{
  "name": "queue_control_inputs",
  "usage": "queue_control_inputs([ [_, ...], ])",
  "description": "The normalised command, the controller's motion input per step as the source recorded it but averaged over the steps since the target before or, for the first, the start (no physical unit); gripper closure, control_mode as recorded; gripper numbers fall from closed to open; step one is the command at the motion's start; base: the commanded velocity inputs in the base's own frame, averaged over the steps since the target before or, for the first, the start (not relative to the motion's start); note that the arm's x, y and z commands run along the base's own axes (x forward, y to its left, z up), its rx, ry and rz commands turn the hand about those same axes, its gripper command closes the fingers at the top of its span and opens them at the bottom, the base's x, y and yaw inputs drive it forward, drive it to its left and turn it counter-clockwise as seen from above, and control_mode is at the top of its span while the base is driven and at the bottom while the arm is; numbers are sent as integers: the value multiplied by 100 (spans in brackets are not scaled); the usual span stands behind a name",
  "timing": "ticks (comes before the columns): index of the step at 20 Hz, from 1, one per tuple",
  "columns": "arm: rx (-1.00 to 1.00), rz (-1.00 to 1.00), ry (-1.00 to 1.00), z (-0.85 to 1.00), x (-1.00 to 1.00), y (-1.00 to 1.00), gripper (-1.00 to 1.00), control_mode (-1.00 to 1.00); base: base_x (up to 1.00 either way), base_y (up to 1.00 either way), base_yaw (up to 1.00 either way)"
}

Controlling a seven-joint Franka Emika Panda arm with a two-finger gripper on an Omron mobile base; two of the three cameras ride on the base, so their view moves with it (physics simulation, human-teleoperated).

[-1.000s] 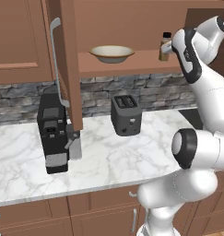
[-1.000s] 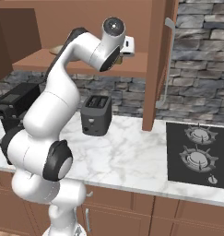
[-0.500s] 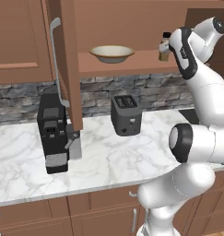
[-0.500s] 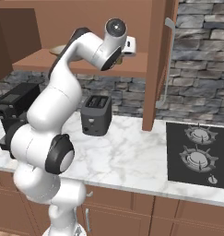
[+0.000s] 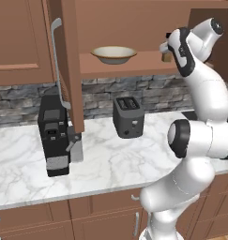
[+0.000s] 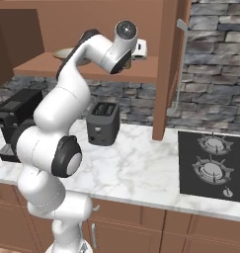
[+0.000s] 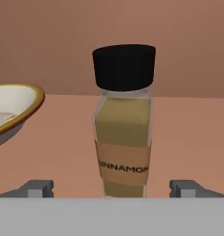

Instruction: Take the cinnamon bottle from the cabinet and place it on the dining table, next to the plate with the cupcake. Then take the chocolate from the dining counter and place it on the cupcake plate.

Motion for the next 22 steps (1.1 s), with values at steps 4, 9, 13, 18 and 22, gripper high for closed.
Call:
queue_control_inputs([
  [4,0,-4,0,-8,20,-2,-100,-100,0,0,0],
  [9,1,-4,0,-4,14,-8,-100,-100,0,0,0],
  [13,1,-4,0,-4,13,-2,-100,-100,0,0,0],
  [18,0,-2,0,0,11,0,-100,-100,0,0,0],
  [22,2,0,0,0,8,0,-100,-100,0,0,0],
])
